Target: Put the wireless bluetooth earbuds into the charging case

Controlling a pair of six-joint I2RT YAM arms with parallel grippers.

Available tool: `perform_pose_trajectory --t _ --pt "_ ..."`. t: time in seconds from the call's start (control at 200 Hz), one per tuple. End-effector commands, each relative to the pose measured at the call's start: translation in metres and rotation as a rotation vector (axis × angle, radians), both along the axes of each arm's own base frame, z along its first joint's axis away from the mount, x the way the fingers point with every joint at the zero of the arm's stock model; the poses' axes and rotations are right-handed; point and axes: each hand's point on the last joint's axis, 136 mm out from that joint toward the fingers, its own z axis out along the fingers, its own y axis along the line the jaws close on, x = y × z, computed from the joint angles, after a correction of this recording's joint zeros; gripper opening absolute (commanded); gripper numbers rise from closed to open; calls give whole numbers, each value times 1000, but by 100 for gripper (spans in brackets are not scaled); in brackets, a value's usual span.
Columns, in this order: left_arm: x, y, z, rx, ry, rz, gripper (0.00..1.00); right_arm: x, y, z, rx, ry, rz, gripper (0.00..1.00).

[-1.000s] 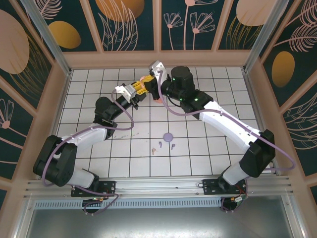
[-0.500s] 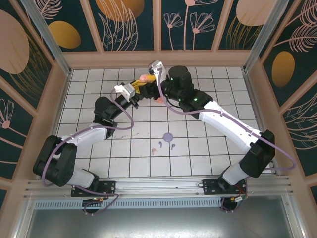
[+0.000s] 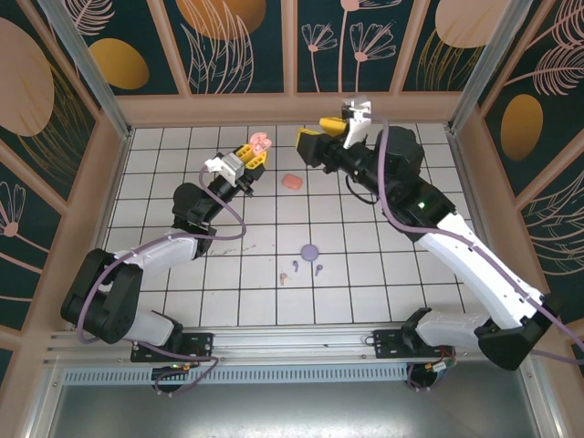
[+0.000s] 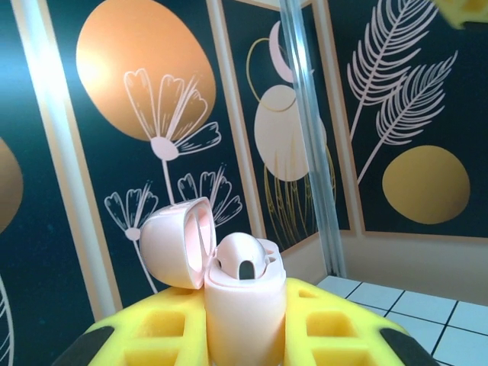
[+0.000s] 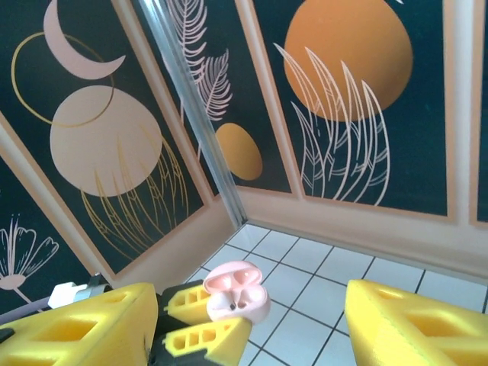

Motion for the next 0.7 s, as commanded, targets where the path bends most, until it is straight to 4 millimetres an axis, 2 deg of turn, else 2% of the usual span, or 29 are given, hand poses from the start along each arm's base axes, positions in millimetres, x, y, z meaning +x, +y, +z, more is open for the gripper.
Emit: perform_pose_trajectory --t 0.0,0.115,0.225,0.345,0.505,0.696 --pt "-9 11 22 -67 -50 29 0 15 -1 -80 -85 244 -67 66" --pt "-11 15 24 -72 -42 44 0 12 9 -152 -156 430 -41 64" --pt "-14 20 24 -71 -39 68 0 0 21 -217 -223 588 -5 60" --pt "-16 27 25 -68 -36 98 0 -21 37 -271 -298 741 22 57" --pt "-16 36 23 -69 -23 151 0 -54 55 -325 -379 919 3 50" --pt "-13 42 17 -75 -8 187 0 -88 65 -367 -441 1079 -79 47"
